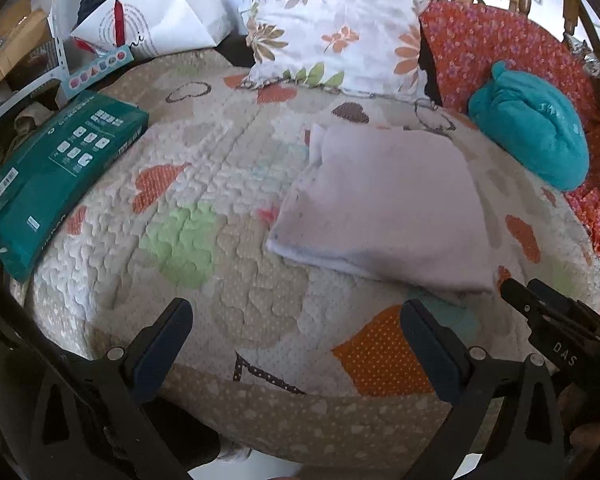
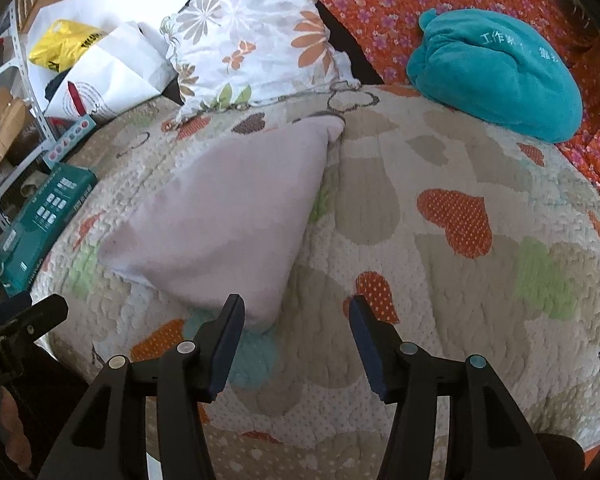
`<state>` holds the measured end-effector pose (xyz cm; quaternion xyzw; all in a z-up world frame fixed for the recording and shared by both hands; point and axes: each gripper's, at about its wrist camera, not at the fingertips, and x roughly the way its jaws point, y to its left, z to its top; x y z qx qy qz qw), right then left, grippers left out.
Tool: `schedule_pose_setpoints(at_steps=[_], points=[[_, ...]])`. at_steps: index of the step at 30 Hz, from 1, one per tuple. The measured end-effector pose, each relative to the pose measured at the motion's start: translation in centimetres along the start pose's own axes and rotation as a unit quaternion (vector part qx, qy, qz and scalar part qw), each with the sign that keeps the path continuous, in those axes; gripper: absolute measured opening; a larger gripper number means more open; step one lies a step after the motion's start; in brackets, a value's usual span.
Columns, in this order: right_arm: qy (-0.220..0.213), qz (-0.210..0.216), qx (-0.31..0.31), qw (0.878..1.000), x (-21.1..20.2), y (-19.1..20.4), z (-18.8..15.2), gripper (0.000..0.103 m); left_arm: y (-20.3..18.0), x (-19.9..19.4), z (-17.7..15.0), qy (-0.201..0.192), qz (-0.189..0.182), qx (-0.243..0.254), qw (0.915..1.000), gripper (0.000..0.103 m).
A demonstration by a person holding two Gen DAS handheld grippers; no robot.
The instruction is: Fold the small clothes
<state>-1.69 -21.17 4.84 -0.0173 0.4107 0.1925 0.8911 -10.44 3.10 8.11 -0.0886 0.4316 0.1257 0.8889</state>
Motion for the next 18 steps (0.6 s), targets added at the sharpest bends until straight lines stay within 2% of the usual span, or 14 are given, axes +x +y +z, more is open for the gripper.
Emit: schedule_pose_setpoints(at_steps=[8,18], points=[[0.012,-0.017,-0.003,1.0,0.6,0.0,-0.8,0.064,-0.3,1.2,-0.4,0.018,0.027,0.007,0.9995,0.103],[0.019,-0.026,-0.025,0.999,1.3,0.7,-1.4,0.067,-0.5,2.0,-0.6,0.031,0.03,0.005,0.9991,0.103]])
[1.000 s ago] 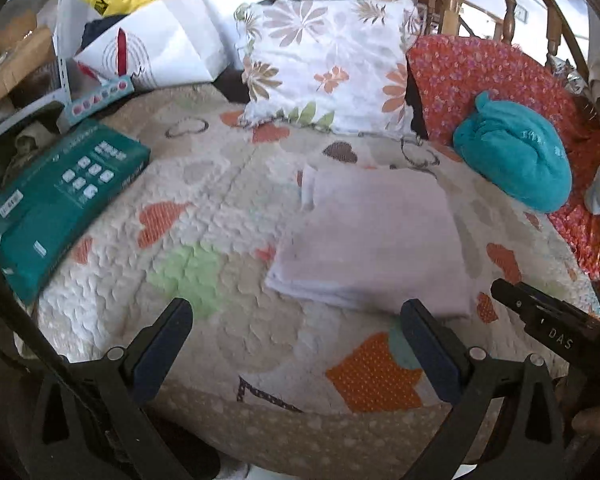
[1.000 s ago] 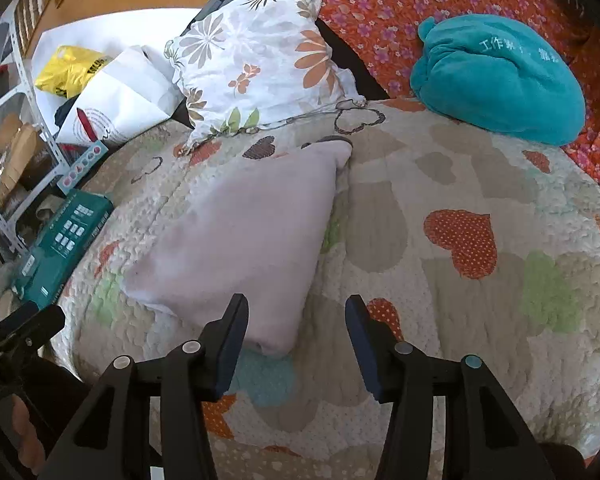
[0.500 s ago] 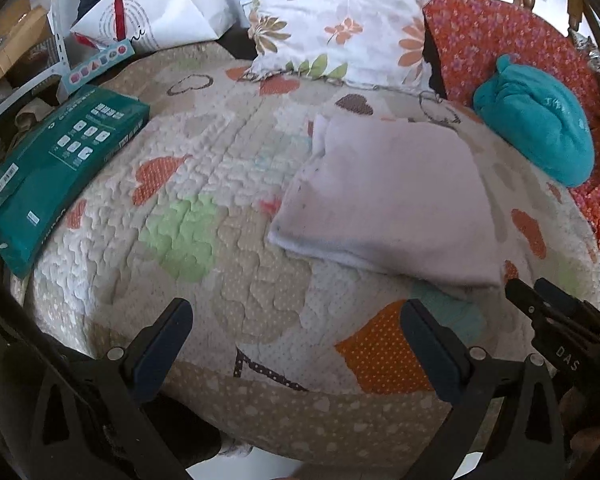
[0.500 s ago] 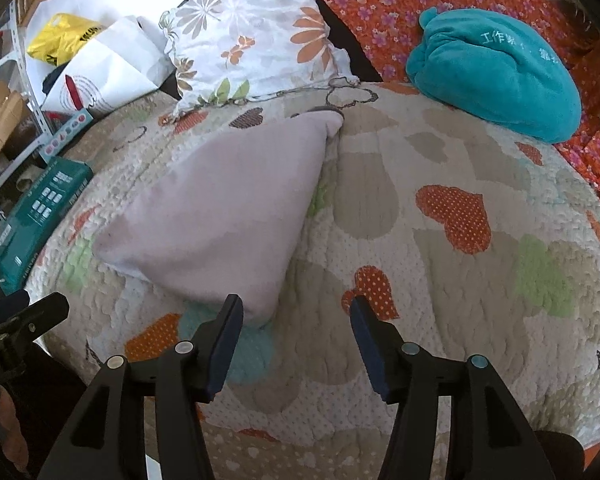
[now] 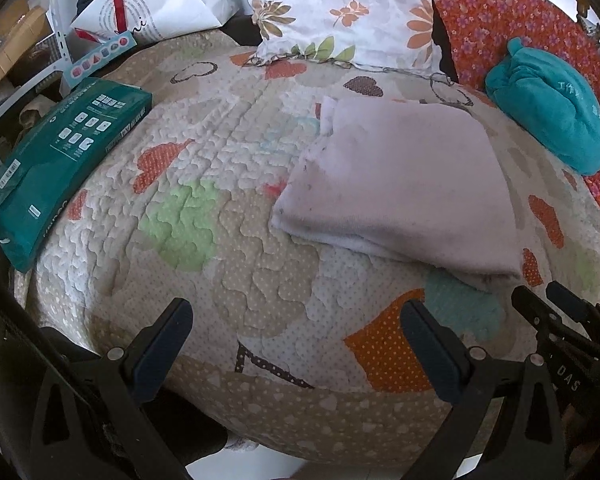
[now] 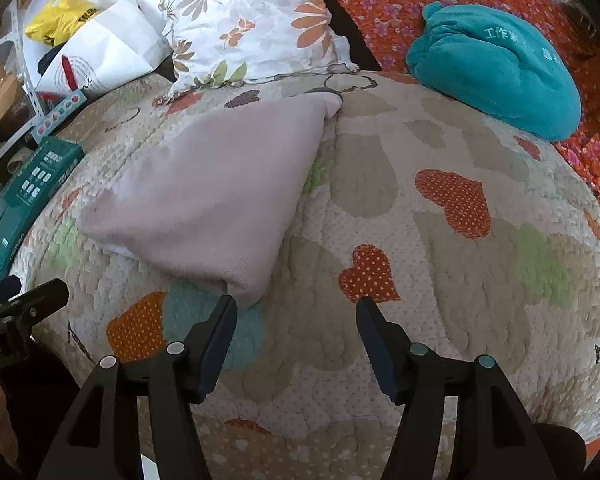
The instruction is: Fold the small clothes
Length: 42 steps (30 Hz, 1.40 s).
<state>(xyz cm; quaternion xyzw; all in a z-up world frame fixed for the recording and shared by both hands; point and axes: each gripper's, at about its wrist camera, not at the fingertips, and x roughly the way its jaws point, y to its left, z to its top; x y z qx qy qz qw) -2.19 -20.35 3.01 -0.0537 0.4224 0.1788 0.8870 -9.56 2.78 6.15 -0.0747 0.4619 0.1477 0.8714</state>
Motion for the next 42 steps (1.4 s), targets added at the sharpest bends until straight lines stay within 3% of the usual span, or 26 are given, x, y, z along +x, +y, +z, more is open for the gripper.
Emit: schedule_pose_setpoints(at_steps=[42], points=[[0.0,-0.019,-0.027,0.999,0.8,0.7,-0.4,0.075,0.2,1.6,-0.3,0.036,-0.03,-0.016,0.9988,0.103]])
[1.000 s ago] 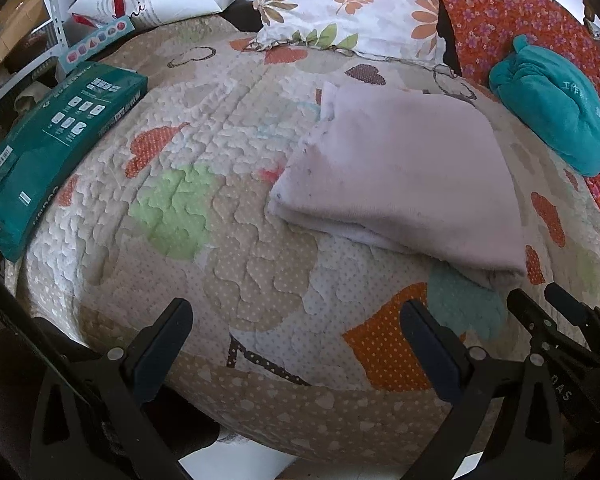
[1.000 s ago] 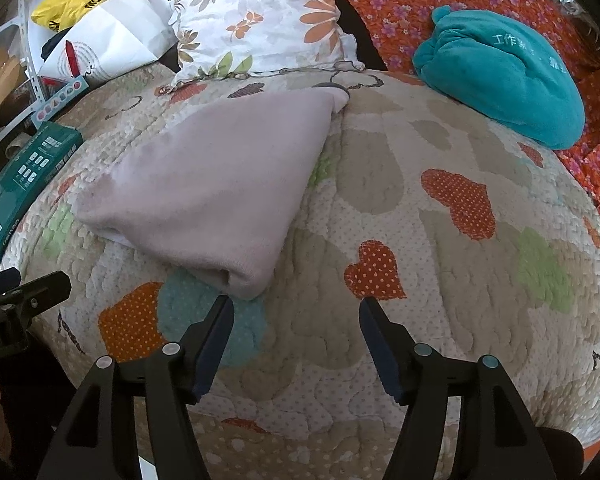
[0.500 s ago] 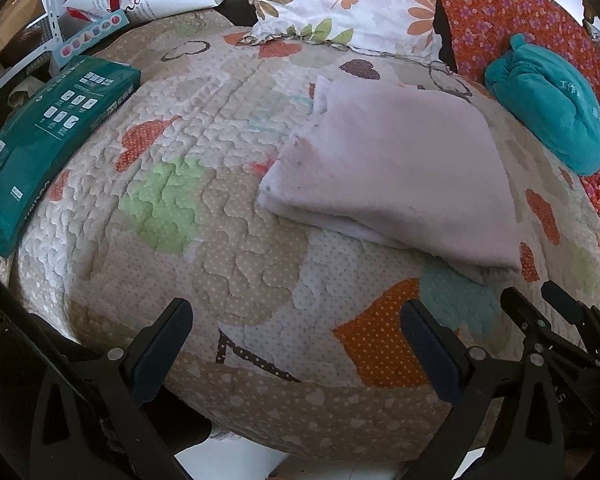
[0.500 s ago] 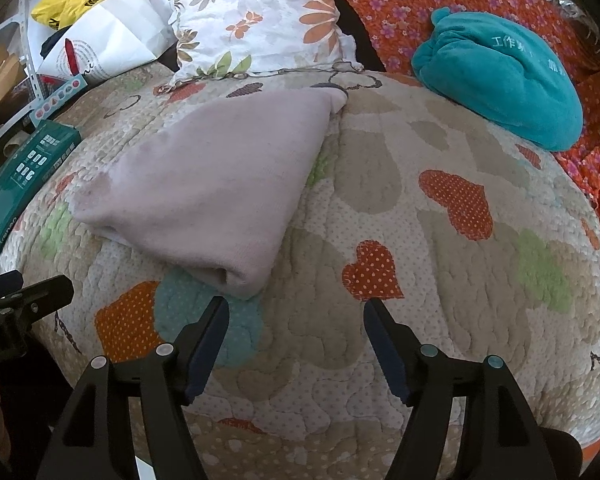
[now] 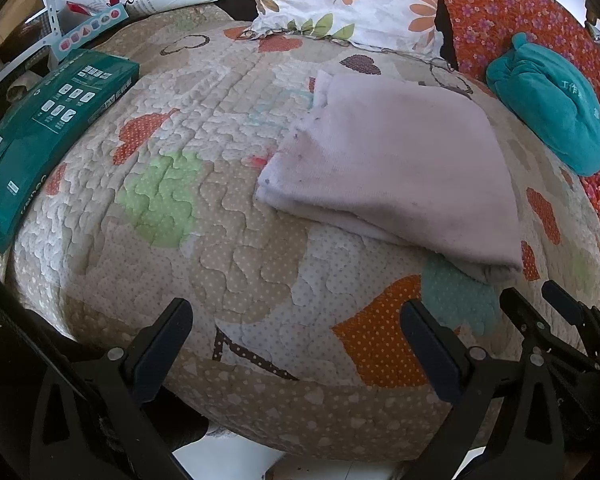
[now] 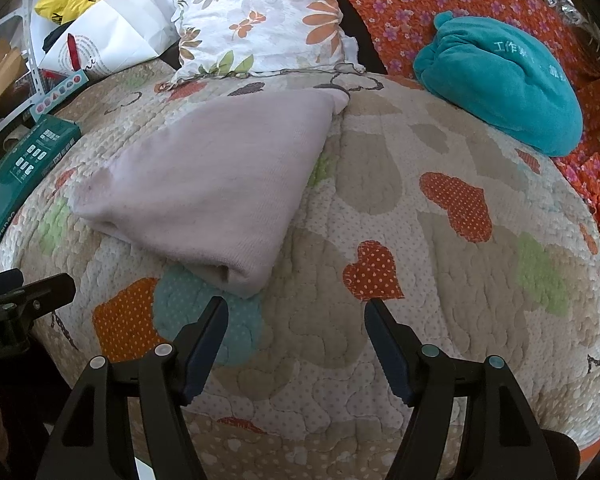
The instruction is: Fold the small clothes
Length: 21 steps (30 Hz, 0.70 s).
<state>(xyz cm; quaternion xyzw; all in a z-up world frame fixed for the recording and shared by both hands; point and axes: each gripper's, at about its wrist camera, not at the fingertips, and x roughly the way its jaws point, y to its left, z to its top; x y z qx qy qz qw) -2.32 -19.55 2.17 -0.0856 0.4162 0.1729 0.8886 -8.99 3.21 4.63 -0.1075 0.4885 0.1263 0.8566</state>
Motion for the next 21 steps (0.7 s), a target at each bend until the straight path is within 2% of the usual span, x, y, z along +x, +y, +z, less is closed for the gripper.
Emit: schedule_pose_setpoints(at_steps=[21], points=[[-0.01,-0.005,-0.004,1.0,-0.25,-0.11,0.05,0.076,-0.46,-0.76,-0.05,-0.021,-0.008,0.007,0.9997,0.103]])
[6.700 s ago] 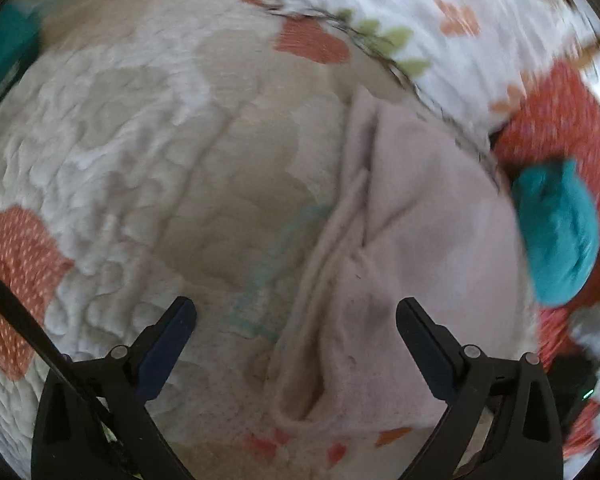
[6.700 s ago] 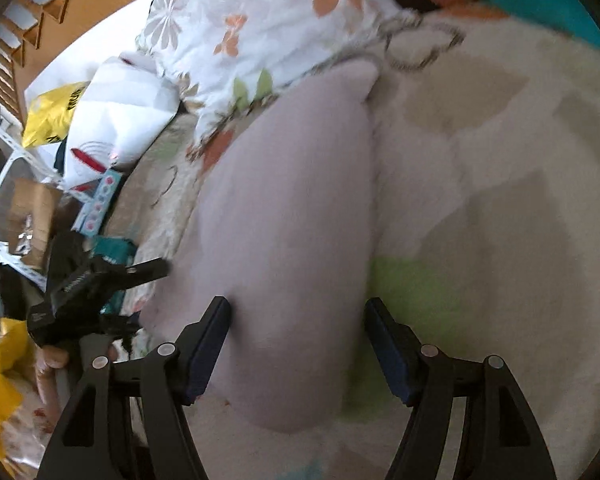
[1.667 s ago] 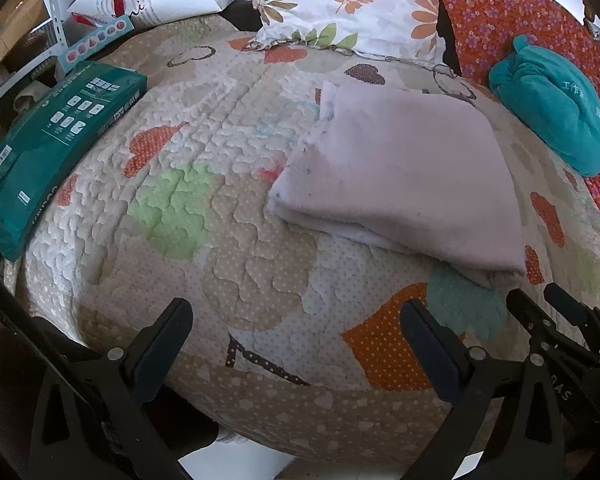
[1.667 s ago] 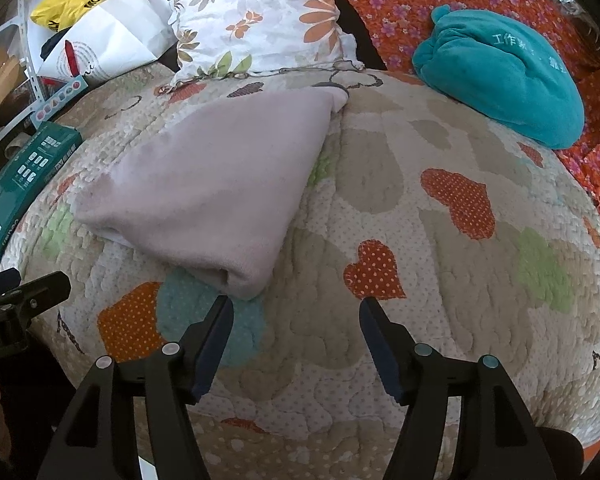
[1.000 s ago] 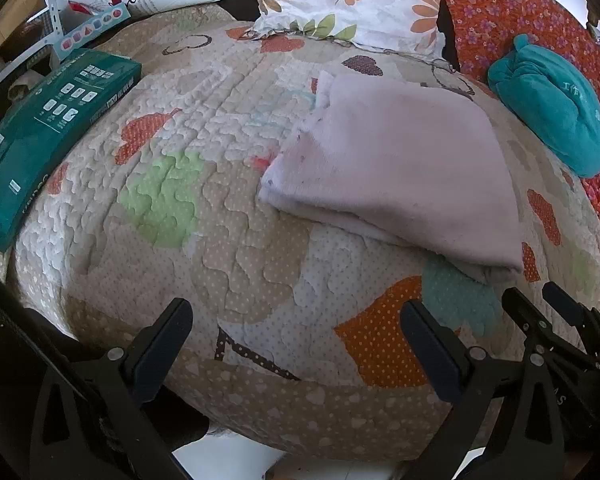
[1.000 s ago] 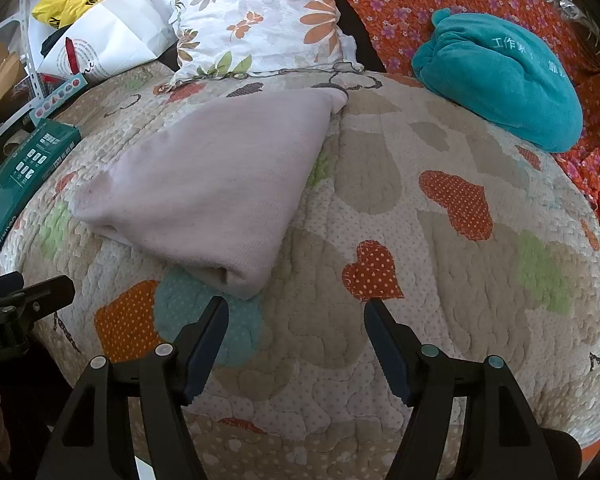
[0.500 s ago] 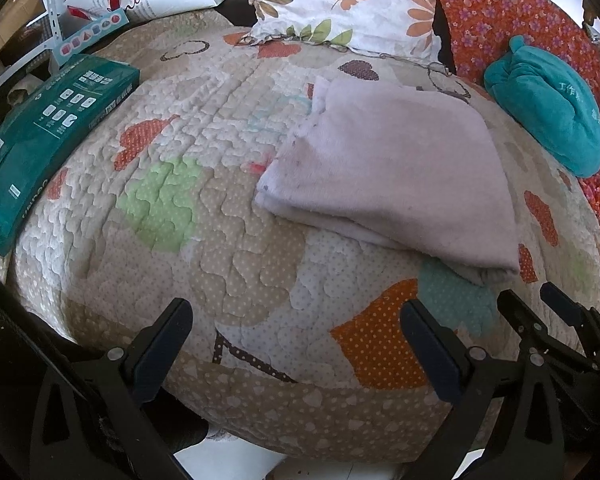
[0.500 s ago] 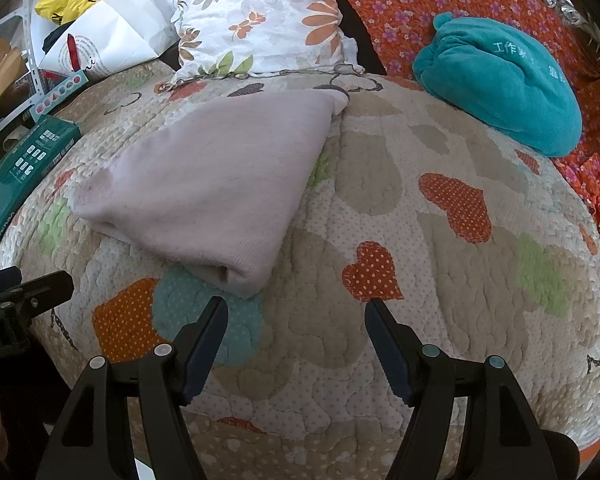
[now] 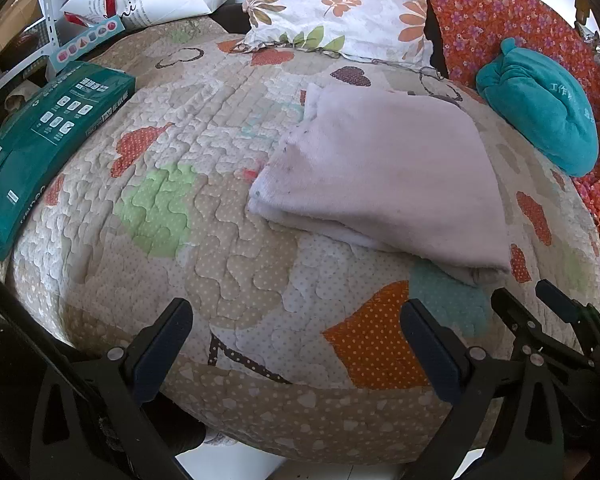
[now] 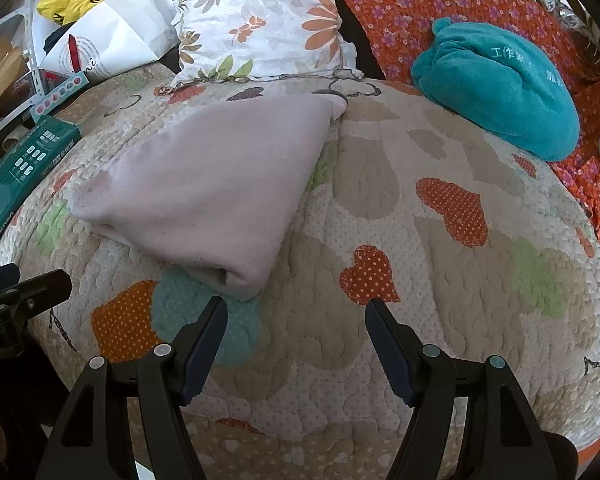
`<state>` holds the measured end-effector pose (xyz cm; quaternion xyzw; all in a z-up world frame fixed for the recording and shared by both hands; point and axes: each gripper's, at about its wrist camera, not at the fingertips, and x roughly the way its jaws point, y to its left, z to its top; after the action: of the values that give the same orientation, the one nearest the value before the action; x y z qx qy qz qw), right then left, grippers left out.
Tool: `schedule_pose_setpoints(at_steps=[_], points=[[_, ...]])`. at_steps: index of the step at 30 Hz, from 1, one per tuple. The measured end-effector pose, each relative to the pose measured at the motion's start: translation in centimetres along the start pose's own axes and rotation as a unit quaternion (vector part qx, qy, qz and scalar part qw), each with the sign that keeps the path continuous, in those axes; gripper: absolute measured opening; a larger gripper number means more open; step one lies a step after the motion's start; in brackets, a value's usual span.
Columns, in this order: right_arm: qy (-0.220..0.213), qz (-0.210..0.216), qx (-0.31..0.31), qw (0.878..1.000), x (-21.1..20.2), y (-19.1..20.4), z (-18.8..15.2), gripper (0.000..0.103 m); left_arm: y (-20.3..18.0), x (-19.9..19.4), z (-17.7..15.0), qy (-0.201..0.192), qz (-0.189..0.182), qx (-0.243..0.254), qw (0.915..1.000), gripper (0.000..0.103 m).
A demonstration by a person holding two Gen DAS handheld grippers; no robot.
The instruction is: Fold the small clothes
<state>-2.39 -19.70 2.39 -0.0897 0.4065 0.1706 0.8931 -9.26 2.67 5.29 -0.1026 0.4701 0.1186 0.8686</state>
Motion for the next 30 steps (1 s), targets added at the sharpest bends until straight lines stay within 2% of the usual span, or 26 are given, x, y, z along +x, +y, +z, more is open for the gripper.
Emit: schedule_pose_setpoints(at_steps=[30], points=[[-0.001,-0.003,0.008,1.0,-0.1,0.0,-0.3,0.077,-0.4,1.1,-0.8,0.031,-0.008,0.006,0.9995,0.103]])
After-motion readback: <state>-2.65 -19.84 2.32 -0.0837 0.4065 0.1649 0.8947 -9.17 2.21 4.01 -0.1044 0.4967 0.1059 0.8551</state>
